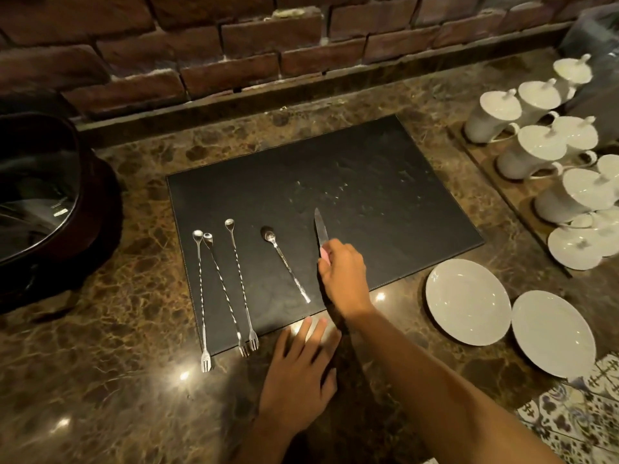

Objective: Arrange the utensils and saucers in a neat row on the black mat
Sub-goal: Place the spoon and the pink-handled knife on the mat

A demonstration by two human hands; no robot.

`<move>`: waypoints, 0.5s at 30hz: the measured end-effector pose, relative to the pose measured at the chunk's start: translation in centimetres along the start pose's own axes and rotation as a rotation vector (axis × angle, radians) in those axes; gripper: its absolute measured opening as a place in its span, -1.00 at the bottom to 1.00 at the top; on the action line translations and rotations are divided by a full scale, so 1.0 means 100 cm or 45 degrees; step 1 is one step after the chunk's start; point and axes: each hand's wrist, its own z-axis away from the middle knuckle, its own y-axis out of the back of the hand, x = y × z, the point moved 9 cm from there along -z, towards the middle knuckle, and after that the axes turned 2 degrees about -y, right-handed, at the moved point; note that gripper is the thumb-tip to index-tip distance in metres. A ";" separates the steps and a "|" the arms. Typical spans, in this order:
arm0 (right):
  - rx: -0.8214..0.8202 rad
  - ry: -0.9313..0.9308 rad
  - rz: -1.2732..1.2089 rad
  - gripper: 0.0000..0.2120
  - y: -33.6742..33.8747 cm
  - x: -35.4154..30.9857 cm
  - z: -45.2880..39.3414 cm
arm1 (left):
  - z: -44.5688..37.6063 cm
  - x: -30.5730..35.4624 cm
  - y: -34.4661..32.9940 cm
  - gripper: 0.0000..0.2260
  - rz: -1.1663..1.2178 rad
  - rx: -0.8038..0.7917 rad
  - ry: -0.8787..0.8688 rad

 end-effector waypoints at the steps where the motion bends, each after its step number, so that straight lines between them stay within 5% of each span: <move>1: -0.002 0.008 0.020 -0.85 -0.002 -0.004 -0.007 | 0.000 0.000 -0.001 -0.42 0.002 -0.012 0.002; 15: -0.063 -0.020 0.143 -0.75 -0.008 -0.010 -0.023 | 0.000 0.000 0.000 -0.44 0.060 -0.046 0.004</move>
